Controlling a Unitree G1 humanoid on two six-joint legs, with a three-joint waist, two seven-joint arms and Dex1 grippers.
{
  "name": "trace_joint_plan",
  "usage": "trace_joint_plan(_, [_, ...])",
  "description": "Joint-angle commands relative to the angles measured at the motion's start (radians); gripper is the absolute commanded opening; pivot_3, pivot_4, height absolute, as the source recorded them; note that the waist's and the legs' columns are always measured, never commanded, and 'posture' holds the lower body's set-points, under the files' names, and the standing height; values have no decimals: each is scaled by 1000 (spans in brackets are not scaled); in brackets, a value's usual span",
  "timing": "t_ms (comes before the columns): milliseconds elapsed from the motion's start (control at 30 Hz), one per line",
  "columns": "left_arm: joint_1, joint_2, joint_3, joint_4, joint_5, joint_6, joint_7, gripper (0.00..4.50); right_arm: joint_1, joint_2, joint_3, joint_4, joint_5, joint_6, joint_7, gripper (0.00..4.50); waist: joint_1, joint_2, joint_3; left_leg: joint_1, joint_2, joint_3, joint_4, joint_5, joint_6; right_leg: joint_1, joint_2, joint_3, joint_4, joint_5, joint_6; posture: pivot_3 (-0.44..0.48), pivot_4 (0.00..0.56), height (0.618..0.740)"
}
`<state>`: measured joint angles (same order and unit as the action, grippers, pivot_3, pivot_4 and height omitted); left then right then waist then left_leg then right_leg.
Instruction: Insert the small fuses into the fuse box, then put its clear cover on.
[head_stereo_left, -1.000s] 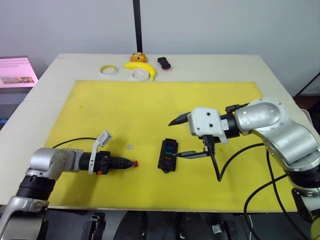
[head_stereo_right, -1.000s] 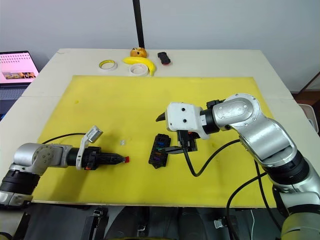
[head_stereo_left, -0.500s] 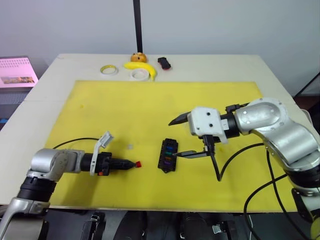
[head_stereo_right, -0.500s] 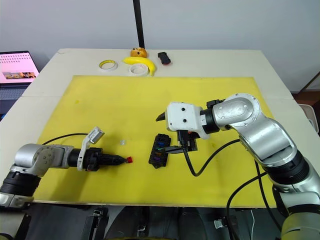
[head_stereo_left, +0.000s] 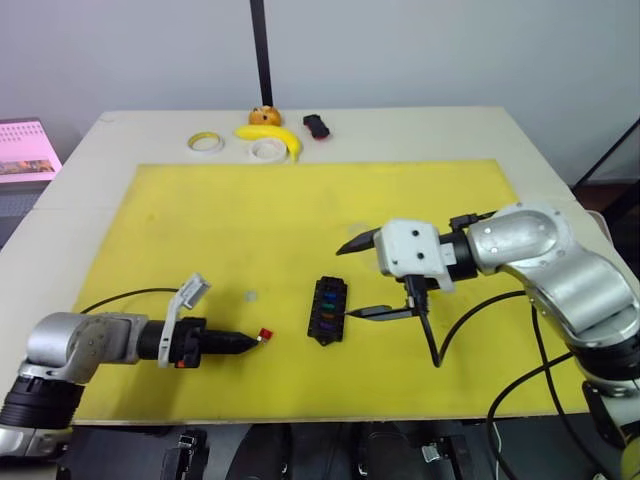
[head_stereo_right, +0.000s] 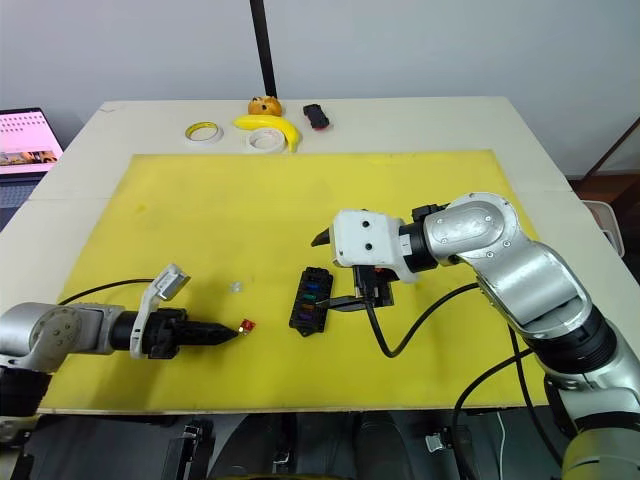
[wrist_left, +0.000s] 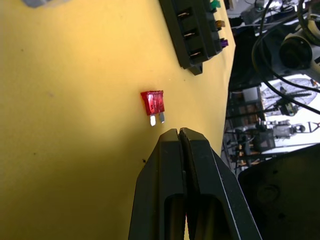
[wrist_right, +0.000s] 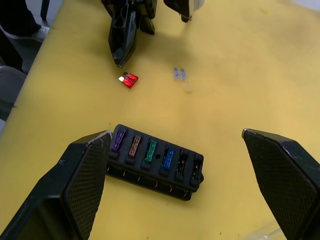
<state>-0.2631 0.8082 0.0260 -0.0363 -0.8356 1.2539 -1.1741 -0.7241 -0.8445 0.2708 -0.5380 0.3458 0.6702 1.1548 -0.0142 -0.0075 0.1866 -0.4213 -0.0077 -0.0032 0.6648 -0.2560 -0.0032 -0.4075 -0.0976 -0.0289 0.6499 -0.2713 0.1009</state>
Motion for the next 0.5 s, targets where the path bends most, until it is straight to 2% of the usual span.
trace_joint_plan(33, [-20, -4, 5, 41, 15, -13, 21, 62, -16, 4, -6, -9, -4, -17, -3, 4500, 1, 0, 0, 0, 0, 0, 0, 0, 0, 0, 0, 0, 0, 0, 0, 0, 150, 740])
trace_joint_plan(67, [-24, -5, 3, 47, 16, -15, 23, 62, -17, 4, -6, -8, -5, -18, -2, 4500, 1, 0, 0, 0, 0, 0, 0, 0, 0, 0, 0, 0, 0, 0, 0, 0, 150, 740])
trace_joint_plan(167, [-26, 0, -1, 54, 17, -24, 22, 833, -16, 1, -7, -8, -8, -17, 0, 4500, 1, 0, 0, 0, 0, 0, 0, 0, 0, 0, 0, 0, 0, 0, 0, 0, 150, 740])
trace_joint_plan(233, [-23, 6, -4, 54, 16, -31, 15, 1791, -14, -1, -7, -6, -11, -19, 1, 4500, 1, 0, 0, 0, 0, 0, 0, 0, 0, 0, 0, 0, 0, 0, 0, 0, 150, 740])
trace_joint_plan(500, [-57, -46, -1, 74, -11, 3, 45, 1791, -21, 3, -3, 8, -21, -27, 6, 4500, 6, 0, 0, 0, 0, 0, 0, 0, 0, 0, 0, 0, 0, 0, 0, 0, 150, 740])
